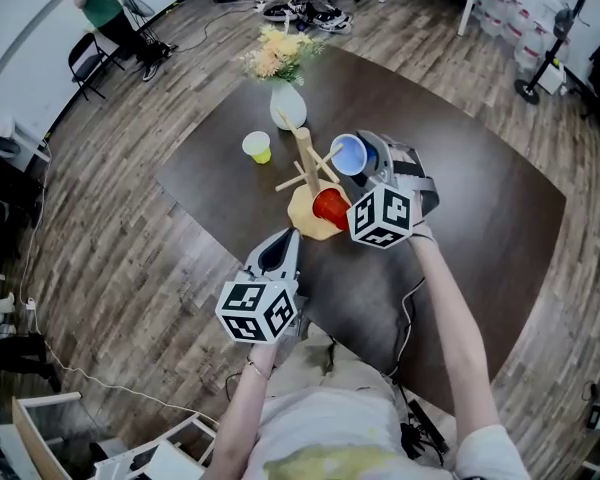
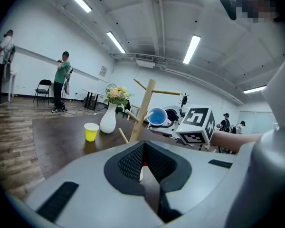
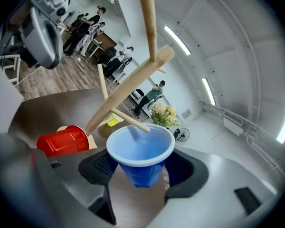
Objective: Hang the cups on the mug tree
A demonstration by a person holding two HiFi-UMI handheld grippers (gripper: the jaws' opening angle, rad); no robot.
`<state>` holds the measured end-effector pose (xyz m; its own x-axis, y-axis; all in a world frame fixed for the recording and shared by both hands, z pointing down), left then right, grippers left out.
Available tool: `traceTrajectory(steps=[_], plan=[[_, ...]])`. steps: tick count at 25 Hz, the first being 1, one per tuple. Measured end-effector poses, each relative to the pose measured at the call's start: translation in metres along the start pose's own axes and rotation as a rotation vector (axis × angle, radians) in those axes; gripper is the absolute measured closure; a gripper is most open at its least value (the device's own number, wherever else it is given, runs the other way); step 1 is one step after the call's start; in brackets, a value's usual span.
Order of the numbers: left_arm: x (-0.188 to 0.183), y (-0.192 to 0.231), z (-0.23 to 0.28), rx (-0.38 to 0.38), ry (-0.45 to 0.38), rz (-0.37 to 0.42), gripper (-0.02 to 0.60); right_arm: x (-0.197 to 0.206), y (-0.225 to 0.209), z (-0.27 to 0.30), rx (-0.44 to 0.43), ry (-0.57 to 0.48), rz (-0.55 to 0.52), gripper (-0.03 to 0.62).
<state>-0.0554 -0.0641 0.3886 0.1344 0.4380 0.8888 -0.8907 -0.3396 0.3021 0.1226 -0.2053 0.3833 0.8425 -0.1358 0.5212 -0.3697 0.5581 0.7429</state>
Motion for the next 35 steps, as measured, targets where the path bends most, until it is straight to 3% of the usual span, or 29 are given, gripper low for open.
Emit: traceTrajectory(steps=[17,35], plan=[[0.001,-0.002,-0.007,-0.014,-0.013,-0.012,0.558,-0.021,0.02,-0.001,0.038,-0.017,-0.234,0.283],[-0.001,0.003,-0.009,-0.028,-0.031,-0.032,0.558,-0.031,0.035,0.002,0.057,-0.061,-0.318,0.276]])
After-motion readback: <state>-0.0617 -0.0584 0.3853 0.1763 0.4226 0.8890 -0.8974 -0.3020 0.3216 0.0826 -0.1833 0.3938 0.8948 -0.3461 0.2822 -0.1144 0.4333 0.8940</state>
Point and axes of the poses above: the fingertips, and each gripper's own axes: z forward along the fingers, y to its left, x out of its underside, the point moved 9 cm from there along -z, backward along the fingers, and after that the axes turned 3 degrees about -x, right-handed, at the moved point
